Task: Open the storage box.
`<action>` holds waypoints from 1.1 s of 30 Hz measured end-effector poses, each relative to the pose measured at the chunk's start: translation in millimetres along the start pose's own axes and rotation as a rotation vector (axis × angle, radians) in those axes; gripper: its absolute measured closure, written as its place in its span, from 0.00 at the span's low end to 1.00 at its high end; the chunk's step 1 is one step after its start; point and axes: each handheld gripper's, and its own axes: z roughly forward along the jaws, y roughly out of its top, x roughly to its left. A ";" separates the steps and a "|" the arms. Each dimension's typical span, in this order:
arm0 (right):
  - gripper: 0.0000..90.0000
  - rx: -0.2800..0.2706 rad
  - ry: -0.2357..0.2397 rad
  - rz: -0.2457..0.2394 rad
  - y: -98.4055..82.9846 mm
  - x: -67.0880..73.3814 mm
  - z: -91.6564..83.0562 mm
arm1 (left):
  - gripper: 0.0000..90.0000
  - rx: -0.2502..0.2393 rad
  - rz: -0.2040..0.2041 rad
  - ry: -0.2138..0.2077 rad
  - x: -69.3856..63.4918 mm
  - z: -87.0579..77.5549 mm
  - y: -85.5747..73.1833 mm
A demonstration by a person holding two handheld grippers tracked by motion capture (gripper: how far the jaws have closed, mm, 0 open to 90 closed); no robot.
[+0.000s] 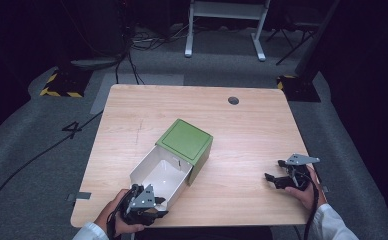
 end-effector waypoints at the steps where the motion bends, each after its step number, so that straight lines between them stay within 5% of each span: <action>1: 0.17 0.000 0.000 0.000 0.0 0.0 0.0 | 0.61 0.000 0.000 0.000 0.0 0.0 0.0; 9: 0.17 0.000 0.000 0.000 0.0 0.0 0.0 | 0.50 -0.020 0.013 0.016 -6.0 -7.6 6.5; 17: 0.17 0.000 0.000 0.000 0.0 0.0 0.0 | 0.40 -0.120 -0.002 0.077 -4.7 -29.2 15.6; 33: 0.17 0.000 0.000 0.000 0.0 0.0 0.0 | 0.30 -0.246 -0.047 0.327 12.1 -76.1 19.0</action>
